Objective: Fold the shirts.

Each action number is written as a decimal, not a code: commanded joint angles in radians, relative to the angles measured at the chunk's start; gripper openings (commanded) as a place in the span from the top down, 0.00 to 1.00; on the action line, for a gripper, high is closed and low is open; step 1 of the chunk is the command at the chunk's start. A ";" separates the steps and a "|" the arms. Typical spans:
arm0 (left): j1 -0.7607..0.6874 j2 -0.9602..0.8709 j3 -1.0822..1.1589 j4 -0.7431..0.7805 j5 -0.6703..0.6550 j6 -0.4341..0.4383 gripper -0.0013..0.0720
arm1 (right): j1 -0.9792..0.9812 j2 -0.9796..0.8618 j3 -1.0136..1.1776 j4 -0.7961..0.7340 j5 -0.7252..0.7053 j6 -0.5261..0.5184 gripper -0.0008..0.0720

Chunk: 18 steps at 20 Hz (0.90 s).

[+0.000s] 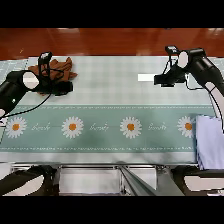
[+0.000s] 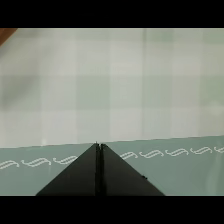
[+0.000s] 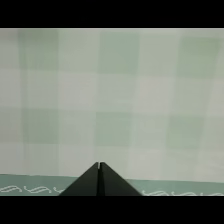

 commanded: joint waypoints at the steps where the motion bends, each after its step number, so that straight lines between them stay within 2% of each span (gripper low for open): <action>1: 0.000 0.001 0.000 0.000 0.000 0.000 0.93 | 0.001 0.000 0.000 0.000 0.000 0.000 0.95; 7: 0.000 -0.002 0.000 0.000 0.015 0.000 0.93 | 0.001 0.000 0.000 0.001 -0.003 0.000 0.95; 11: 0.002 -0.009 0.001 0.000 0.051 0.000 0.93 | 0.001 0.001 0.002 -0.001 -0.086 0.000 0.95; 13: 0.007 -0.008 0.028 0.000 0.045 0.000 0.93 | 0.001 0.014 0.005 -0.023 -0.076 0.005 0.95; 14: 0.009 -0.008 0.054 0.002 0.035 0.001 0.90 | 0.002 0.024 0.005 -0.025 -0.069 -0.003 0.95; 15: 0.014 -0.008 0.090 0.002 0.024 0.001 0.73 | 0.001 0.040 0.005 -0.032 -0.070 -0.023 0.95; 16: 0.018 -0.008 0.127 0.010 0.021 0.001 0.47 | 0.002 0.063 0.005 -0.054 -0.073 -0.039 0.88; 17: 0.022 -0.008 0.175 0.026 0.019 0.000 0.29 | 0.002 0.092 0.005 -0.082 -0.069 -0.049 0.63; 18: 0.028 -0.008 0.221 0.055 0.014 0.001 0.29 | 0.002 0.124 0.001 -0.111 -0.057 -0.048 0.49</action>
